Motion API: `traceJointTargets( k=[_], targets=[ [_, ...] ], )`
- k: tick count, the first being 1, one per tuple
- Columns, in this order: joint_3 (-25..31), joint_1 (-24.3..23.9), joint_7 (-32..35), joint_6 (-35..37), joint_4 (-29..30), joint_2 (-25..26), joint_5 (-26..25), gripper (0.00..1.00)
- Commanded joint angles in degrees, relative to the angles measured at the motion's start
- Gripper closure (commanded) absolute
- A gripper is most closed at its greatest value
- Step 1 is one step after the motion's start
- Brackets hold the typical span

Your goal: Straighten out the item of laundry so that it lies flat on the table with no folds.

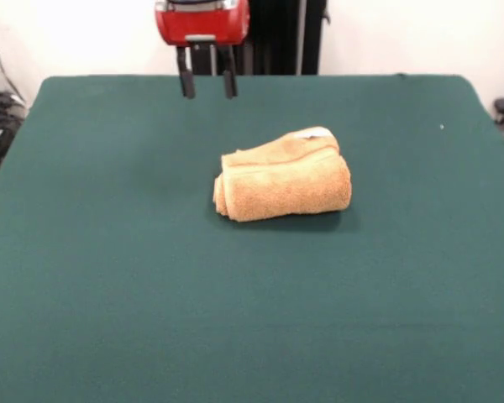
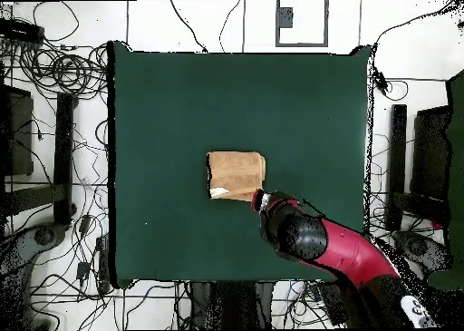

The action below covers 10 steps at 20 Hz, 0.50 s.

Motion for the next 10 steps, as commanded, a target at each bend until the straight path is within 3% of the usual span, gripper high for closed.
traceJointTargets(
  k=[1, 10],
  targets=[
    [12.5, -1.0, -0.5, -0.7, 0.4, 2.3, -4.6, 0.00],
    [17.0, -5.3, 1.2, -5.3, 0.6, 5.4, -8.8, 0.00]
  ],
)
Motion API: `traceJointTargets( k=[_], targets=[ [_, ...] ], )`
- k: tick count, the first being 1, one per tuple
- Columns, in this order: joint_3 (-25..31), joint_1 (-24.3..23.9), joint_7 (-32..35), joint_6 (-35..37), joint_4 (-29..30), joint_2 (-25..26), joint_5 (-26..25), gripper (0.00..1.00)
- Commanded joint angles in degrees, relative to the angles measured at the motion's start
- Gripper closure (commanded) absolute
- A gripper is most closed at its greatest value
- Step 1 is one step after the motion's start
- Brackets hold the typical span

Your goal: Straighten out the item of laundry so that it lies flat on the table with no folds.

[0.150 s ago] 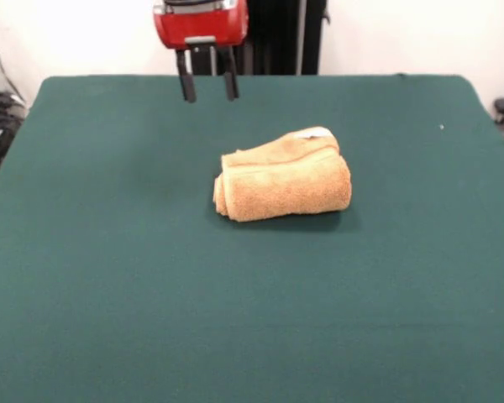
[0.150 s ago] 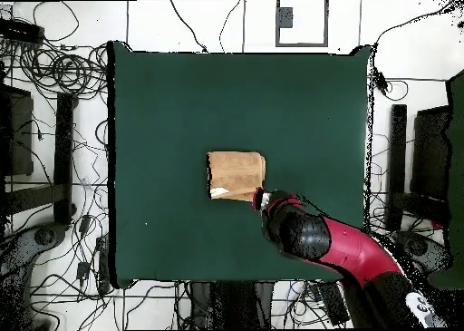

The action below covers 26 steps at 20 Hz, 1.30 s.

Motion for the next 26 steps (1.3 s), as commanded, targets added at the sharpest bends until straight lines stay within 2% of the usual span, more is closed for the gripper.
traceJointTargets(
  k=[1, 4, 8, 26],
  targets=[
    [12.1, -2.1, 1.6, -5.6, 0.7, 4.5, -4.7, 0.00],
    [11.1, -1.5, 2.0, -5.7, -0.7, 5.7, -6.1, 0.00],
    [6.7, 1.8, 1.8, -3.8, -3.8, 5.1, -8.3, 0.00],
    [9.8, -3.9, 1.2, -7.0, -6.5, 9.2, -16.5, 0.00]
  ],
)
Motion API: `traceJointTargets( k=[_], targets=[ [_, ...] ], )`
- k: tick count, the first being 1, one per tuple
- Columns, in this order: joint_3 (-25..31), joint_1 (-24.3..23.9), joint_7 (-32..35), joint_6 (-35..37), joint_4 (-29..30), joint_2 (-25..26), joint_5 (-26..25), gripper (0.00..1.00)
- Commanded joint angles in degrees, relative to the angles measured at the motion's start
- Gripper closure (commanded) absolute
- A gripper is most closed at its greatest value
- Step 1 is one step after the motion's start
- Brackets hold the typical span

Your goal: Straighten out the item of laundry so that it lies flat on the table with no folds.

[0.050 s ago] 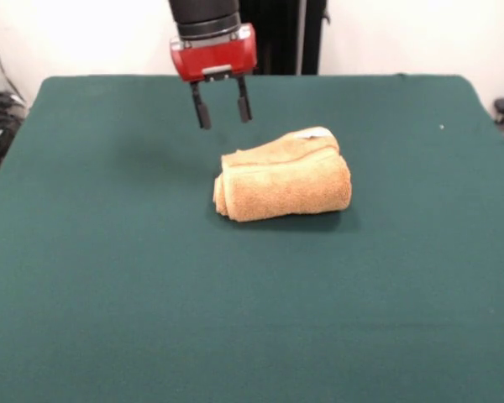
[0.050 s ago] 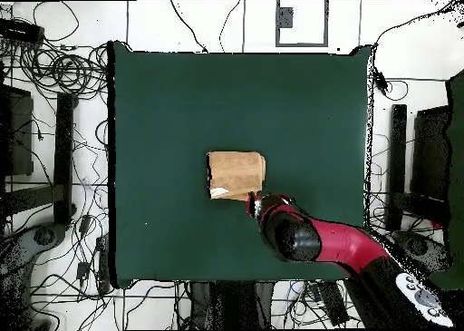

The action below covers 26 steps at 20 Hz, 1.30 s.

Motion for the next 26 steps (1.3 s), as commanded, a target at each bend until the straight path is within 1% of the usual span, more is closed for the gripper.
traceJointTargets(
  k=[1, 5, 9, 13, 17, 22, 26],
  targets=[
    [7.4, -0.9, 1.2, -3.3, -5.0, 3.1, -3.8, 0.00],
    [9.8, -3.0, 1.1, -3.4, -5.4, 4.8, -4.7, 0.00],
    [11.4, -4.7, 1.6, -3.8, -5.0, 5.3, -5.6, 0.00],
    [14.0, -6.9, 1.2, -2.9, -5.1, 7.9, -5.9, 0.00],
    [15.8, -8.1, 1.9, -3.6, -4.8, 8.9, -5.8, 0.00],
    [15.0, -7.4, 4.0, -5.8, -4.2, 6.6, -5.9, 0.00],
    [14.6, -7.2, 4.2, -7.2, -4.4, 7.4, -6.4, 0.00]
  ],
)
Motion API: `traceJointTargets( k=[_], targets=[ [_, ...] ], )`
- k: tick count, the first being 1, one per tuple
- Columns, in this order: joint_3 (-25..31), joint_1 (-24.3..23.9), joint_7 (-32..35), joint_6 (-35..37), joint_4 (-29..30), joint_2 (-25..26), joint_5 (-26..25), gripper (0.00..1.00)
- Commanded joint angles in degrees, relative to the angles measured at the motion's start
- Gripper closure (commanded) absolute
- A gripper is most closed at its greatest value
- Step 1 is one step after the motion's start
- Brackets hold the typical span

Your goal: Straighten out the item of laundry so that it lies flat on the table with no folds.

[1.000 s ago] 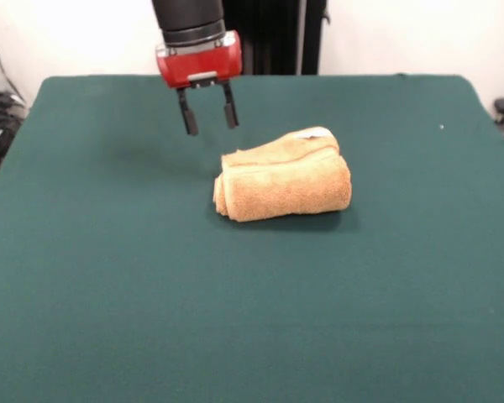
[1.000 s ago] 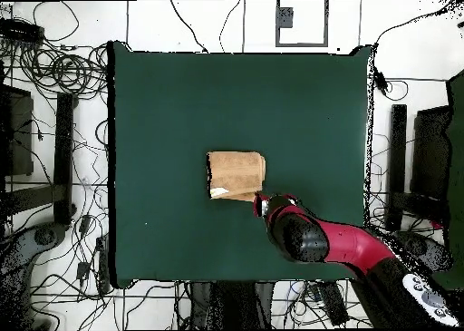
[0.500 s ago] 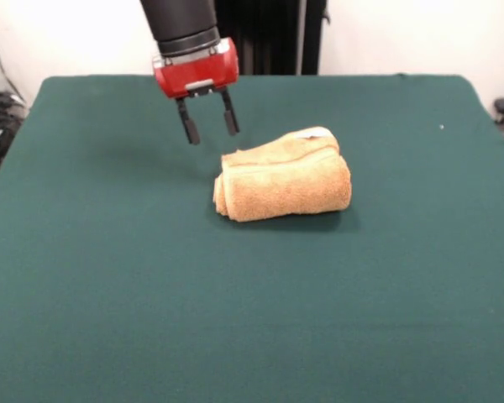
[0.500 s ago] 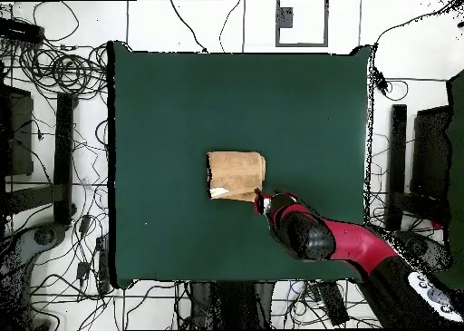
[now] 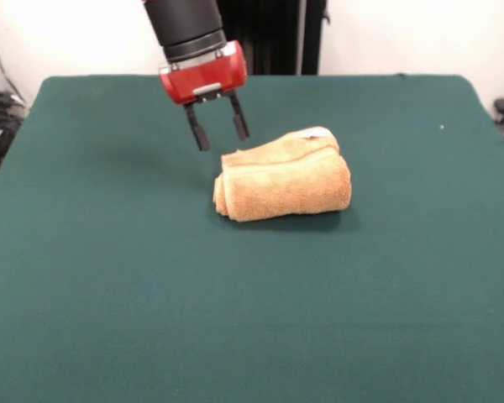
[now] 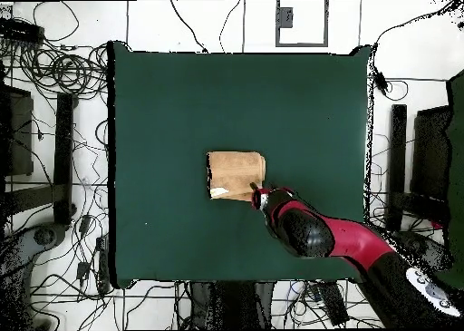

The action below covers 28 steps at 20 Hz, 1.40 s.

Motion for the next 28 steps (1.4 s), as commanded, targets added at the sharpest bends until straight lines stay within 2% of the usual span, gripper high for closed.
traceJointTargets(
  k=[1, 7, 11, 28],
  targets=[
    [4.9, 2.5, 4.1, -5.1, -3.2, 0.4, -3.1, 0.00],
    [-1.0, 6.9, 3.4, -4.9, -6.2, -1.3, -4.8, 0.00],
    [-2.9, 8.4, 2.1, -0.3, -8.1, -0.8, -5.6, 0.00],
    [-7.6, 11.8, 0.3, 6.1, -12.7, 0.5, -6.3, 0.00]
  ],
)
